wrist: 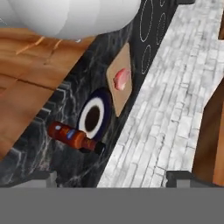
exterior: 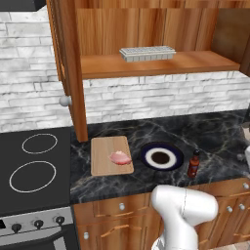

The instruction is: Pick the steak from the plate and place it on the cutting board. Then pick the condiment bottle from the cabinet and place it next to the cutting board.

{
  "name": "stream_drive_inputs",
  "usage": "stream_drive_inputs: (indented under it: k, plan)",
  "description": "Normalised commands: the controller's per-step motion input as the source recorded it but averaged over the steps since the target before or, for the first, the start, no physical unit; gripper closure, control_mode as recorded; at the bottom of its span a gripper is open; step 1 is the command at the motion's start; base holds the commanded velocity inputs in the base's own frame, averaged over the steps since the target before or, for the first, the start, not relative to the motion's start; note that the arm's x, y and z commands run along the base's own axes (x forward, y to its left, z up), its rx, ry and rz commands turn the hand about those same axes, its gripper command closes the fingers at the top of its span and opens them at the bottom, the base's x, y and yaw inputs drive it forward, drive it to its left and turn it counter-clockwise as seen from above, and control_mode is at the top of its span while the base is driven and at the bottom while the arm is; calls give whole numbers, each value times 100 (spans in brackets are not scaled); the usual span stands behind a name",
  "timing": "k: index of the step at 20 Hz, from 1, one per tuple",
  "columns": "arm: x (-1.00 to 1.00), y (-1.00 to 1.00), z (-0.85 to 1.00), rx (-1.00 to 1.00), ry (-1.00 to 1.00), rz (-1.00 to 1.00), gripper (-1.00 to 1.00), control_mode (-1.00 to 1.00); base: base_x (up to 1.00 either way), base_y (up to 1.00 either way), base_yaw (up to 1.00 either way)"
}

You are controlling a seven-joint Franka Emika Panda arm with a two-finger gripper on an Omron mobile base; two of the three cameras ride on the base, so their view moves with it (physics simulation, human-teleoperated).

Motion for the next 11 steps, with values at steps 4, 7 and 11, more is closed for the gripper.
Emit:
stream_drive_inputs:
  k: [4, 7, 11]
  plan:
    - [-47, -16, 32, -24, -24, 0, -100, -100, 0, 0, 0]
    - [-50, -15, 33, -22, -24, 0, -100, -100, 0, 0, 0]
    - [-45, -15, 38, -22, -20, 0, -100, -100, 0, 0, 0]
